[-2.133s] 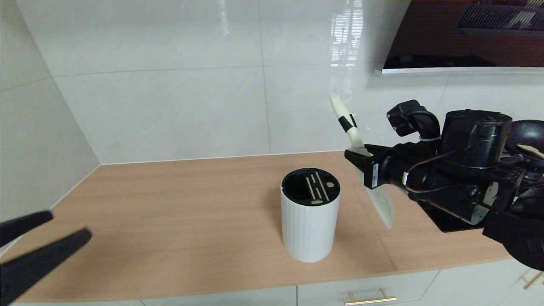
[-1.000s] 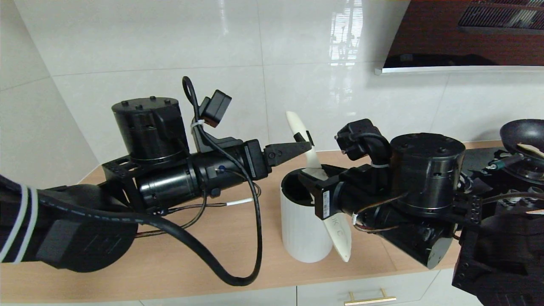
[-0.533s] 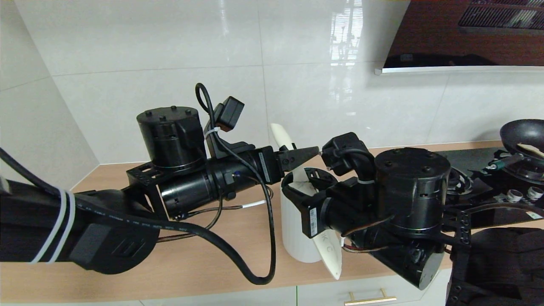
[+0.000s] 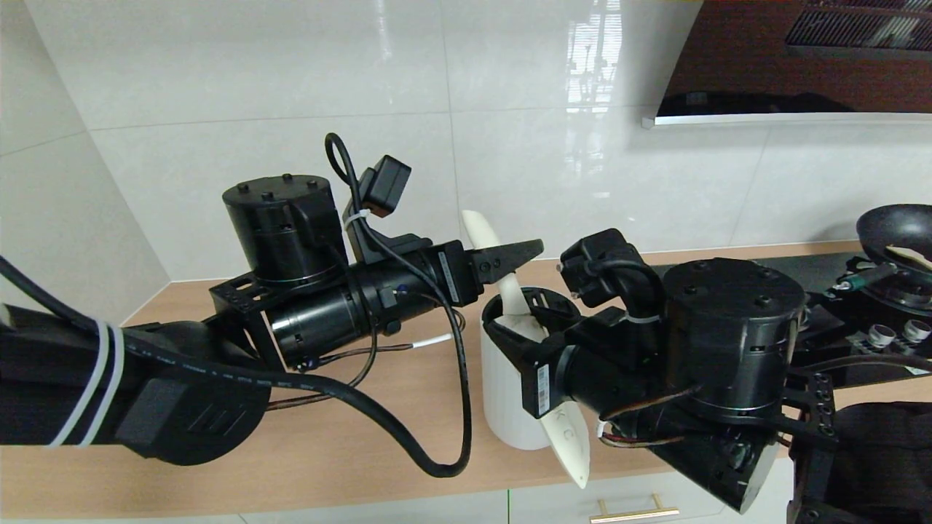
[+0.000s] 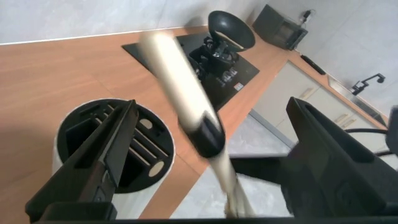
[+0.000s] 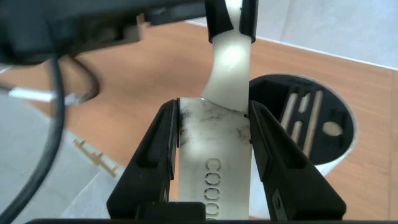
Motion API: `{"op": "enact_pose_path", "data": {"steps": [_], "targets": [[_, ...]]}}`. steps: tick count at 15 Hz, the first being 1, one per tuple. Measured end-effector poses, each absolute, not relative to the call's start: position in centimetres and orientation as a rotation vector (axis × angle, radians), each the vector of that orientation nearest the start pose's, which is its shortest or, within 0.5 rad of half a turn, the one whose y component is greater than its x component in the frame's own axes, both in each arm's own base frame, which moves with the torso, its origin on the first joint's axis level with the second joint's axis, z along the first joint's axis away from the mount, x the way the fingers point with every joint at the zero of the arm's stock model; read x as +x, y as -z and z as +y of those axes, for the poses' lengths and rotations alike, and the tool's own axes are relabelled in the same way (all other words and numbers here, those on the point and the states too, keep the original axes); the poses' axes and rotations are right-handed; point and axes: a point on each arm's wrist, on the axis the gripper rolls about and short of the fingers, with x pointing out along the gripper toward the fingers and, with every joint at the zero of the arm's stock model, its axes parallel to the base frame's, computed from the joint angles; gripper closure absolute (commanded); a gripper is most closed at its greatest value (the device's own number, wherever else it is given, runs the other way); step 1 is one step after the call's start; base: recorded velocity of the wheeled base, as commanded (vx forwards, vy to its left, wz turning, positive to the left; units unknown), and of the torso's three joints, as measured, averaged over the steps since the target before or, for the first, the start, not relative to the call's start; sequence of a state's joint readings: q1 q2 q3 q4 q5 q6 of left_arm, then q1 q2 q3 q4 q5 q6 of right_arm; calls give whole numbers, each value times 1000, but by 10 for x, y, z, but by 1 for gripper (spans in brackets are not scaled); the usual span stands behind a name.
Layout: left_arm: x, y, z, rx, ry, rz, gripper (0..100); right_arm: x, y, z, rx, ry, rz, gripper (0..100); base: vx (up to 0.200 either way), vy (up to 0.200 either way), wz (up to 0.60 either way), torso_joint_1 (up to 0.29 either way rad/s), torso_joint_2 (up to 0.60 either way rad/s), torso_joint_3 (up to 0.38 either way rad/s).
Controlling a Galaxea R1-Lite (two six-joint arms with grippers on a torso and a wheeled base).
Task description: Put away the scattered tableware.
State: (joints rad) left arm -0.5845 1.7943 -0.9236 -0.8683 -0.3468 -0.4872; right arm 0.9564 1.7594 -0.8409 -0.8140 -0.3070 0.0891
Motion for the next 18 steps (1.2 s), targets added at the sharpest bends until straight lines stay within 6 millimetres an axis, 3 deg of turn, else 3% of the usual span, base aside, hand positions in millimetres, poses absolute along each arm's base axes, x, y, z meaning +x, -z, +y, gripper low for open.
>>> {"op": "enact_pose_path", "data": {"steps": [11, 12, 18], "targets": [[278, -203, -195, -449, 911, 245, 0, 189, -191, 259, 24, -655, 116, 100, 0, 0, 0, 0, 0, 0], [278, -202, -195, -449, 911, 247, 100, 189, -191, 259, 23, -655, 117, 100, 0, 0, 0, 0, 0, 0], [277, -202, -197, -449, 919, 252, 100, 189, -191, 259, 22, -655, 119, 100, 0, 0, 0, 0, 0, 0]]}}
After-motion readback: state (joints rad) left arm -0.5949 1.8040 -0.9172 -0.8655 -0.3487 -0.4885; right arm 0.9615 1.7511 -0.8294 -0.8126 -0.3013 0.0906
